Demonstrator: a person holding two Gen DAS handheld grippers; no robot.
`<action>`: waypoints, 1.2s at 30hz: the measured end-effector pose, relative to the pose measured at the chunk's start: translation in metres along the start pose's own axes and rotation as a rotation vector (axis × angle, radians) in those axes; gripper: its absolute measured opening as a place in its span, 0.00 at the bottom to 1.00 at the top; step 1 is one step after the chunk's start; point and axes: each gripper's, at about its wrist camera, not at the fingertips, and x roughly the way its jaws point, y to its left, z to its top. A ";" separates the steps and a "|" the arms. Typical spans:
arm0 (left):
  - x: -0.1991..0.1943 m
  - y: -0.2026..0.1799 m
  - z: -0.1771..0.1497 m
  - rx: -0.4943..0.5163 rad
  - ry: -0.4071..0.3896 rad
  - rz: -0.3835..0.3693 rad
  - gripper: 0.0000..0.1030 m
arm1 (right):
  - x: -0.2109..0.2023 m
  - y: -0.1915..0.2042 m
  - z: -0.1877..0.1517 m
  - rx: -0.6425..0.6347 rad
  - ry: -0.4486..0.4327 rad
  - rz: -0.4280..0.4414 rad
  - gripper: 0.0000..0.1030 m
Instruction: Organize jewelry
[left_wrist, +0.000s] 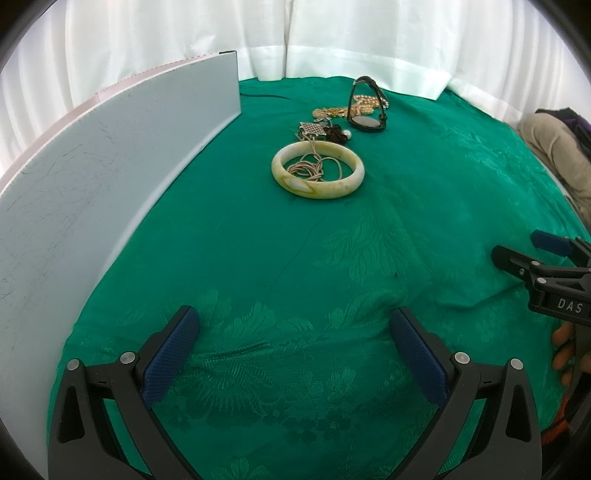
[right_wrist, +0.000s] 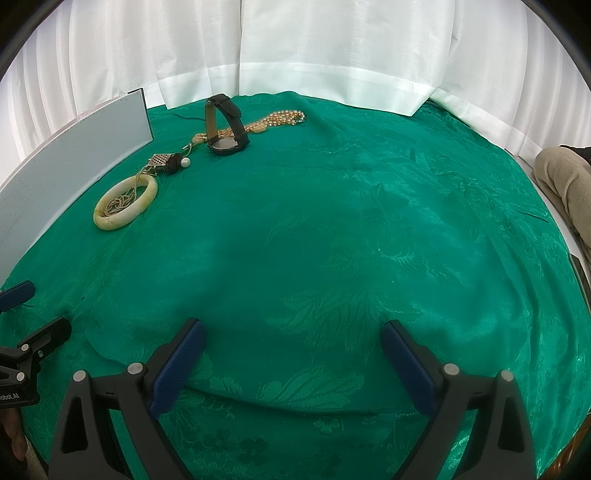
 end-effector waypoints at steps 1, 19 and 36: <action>0.000 0.000 0.000 0.000 0.000 0.000 1.00 | 0.000 0.000 0.000 0.000 0.000 0.000 0.96; 0.000 0.000 0.000 0.001 0.000 0.000 1.00 | 0.001 -0.001 0.000 0.000 -0.001 0.001 0.96; -0.034 0.034 0.044 -0.018 0.022 -0.140 0.99 | 0.001 -0.001 -0.001 0.001 -0.003 0.002 0.96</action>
